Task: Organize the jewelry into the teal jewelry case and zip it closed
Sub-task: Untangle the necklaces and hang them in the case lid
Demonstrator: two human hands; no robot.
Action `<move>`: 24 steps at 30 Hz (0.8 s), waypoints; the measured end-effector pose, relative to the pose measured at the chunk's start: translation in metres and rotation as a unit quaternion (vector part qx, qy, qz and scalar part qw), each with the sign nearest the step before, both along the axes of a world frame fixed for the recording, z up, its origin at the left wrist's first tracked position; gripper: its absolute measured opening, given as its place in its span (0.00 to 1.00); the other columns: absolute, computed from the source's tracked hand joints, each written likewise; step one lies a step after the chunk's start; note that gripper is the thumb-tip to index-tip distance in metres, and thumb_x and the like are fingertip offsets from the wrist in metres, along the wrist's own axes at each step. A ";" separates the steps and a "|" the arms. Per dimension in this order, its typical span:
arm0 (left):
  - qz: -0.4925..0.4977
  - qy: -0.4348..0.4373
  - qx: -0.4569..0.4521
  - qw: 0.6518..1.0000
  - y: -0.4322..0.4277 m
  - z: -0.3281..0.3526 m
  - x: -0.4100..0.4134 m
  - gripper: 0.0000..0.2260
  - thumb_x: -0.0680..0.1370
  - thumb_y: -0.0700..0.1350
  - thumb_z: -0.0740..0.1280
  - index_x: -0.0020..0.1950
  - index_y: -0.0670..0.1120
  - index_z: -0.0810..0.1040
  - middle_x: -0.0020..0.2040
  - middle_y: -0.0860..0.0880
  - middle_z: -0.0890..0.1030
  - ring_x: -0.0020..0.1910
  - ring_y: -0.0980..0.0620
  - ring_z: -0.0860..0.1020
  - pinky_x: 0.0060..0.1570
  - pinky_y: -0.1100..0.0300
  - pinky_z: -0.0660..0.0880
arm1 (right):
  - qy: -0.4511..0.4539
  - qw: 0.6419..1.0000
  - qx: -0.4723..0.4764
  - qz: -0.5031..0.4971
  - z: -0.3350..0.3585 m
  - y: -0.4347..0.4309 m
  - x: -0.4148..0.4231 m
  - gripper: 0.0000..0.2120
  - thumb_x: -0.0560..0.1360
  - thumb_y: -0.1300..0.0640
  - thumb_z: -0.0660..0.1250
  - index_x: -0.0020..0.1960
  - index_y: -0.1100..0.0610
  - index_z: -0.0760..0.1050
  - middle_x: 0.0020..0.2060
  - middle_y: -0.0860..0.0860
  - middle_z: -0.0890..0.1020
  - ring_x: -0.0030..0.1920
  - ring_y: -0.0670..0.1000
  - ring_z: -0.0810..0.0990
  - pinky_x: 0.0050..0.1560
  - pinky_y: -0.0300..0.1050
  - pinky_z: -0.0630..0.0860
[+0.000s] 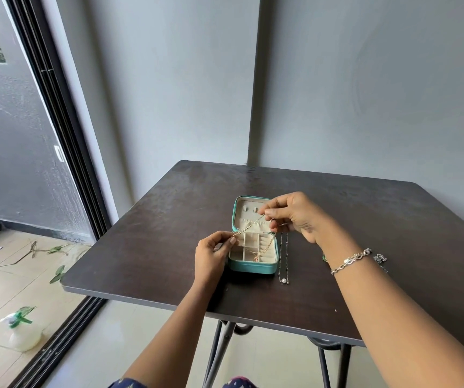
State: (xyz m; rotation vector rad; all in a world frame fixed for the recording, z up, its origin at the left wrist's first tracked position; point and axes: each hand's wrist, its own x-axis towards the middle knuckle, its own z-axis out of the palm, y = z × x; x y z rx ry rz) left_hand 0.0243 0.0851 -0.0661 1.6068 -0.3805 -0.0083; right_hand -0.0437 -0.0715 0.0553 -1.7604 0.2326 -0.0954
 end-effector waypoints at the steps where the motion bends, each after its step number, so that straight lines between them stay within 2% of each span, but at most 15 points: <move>1: 0.003 -0.006 0.009 1.000 0.000 0.001 0.000 0.07 0.74 0.39 0.68 0.41 0.49 0.82 0.38 0.51 0.84 0.38 0.53 0.80 0.41 0.56 0.76 | -0.001 1.000 -0.001 0.000 0.000 0.000 -0.001 0.07 0.74 0.70 0.62 0.41 0.63 0.77 0.32 0.55 0.76 0.24 0.43 0.76 0.31 0.37 0.76; 4: 0.004 -0.023 0.024 0.999 -0.001 0.002 -0.001 0.06 0.74 0.38 0.68 0.41 0.48 0.82 0.37 0.52 0.83 0.35 0.59 0.79 0.39 0.64 0.75 | -0.015 1.000 -0.001 -0.002 0.002 0.001 -0.002 0.07 0.74 0.71 0.62 0.43 0.64 0.77 0.33 0.55 0.77 0.26 0.43 0.78 0.32 0.37 0.77; 7: 0.003 -0.022 0.026 0.999 -0.002 0.002 -0.002 0.06 0.74 0.38 0.68 0.42 0.48 0.82 0.38 0.52 0.83 0.35 0.62 0.78 0.37 0.68 0.74 | -0.027 0.999 -0.022 -0.005 0.005 0.003 0.000 0.08 0.74 0.73 0.61 0.49 0.68 0.77 0.34 0.54 0.78 0.26 0.42 0.79 0.32 0.37 0.77; 9: 0.003 -0.023 0.023 0.999 -0.002 0.003 -0.002 0.06 0.74 0.38 0.68 0.44 0.47 0.83 0.39 0.52 0.84 0.36 0.60 0.79 0.38 0.68 0.75 | -0.033 0.999 -0.038 -0.009 0.006 0.005 0.000 0.09 0.74 0.73 0.61 0.51 0.70 0.76 0.34 0.55 0.78 0.26 0.42 0.79 0.30 0.36 0.77; 13: 0.037 -0.065 0.033 0.997 0.000 0.003 -0.003 0.07 0.73 0.38 0.70 0.49 0.47 0.81 0.45 0.53 0.82 0.41 0.62 0.77 0.42 0.69 0.74 | -0.040 0.998 -0.048 -0.009 0.006 0.010 0.001 0.09 0.73 0.74 0.60 0.51 0.71 0.76 0.34 0.56 0.78 0.26 0.43 0.79 0.30 0.36 0.77; 15: 0.076 -0.118 0.060 0.988 0.000 0.003 -0.005 0.06 0.72 0.38 0.70 0.46 0.48 0.79 0.45 0.53 0.80 0.44 0.57 0.76 0.43 0.64 0.73 | -0.045 0.998 -0.048 -0.012 0.004 0.012 0.002 0.09 0.73 0.75 0.60 0.50 0.71 0.76 0.34 0.56 0.78 0.26 0.43 0.80 0.31 0.37 0.78; 19: 0.076 -0.229 0.122 0.963 -0.001 0.004 -0.015 0.02 0.72 0.39 0.69 0.40 0.45 0.79 0.40 0.54 0.79 0.44 0.55 0.72 0.41 0.68 0.68 | -0.065 0.997 -0.040 -0.024 0.003 0.015 0.005 0.08 0.73 0.75 0.61 0.50 0.71 0.76 0.32 0.56 0.78 0.27 0.44 0.80 0.32 0.38 0.78; 22: 0.056 -0.248 0.150 0.956 -0.001 0.005 -0.016 0.02 0.71 0.41 0.71 0.40 0.44 0.80 0.42 0.51 0.81 0.45 0.55 0.72 0.41 0.64 0.70 | -0.081 0.996 -0.028 -0.033 0.004 0.019 0.007 0.08 0.73 0.75 0.61 0.48 0.69 0.77 0.33 0.56 0.79 0.27 0.43 0.80 0.33 0.38 0.79; 24: 0.046 -0.244 0.158 0.956 -0.002 0.005 -0.015 0.04 0.71 0.43 0.72 0.40 0.44 0.80 0.42 0.52 0.81 0.45 0.55 0.72 0.40 0.68 0.68 | -0.091 0.995 -0.021 -0.036 0.005 0.020 0.007 0.08 0.73 0.75 0.61 0.47 0.67 0.77 0.34 0.55 0.79 0.28 0.44 0.81 0.34 0.38 0.79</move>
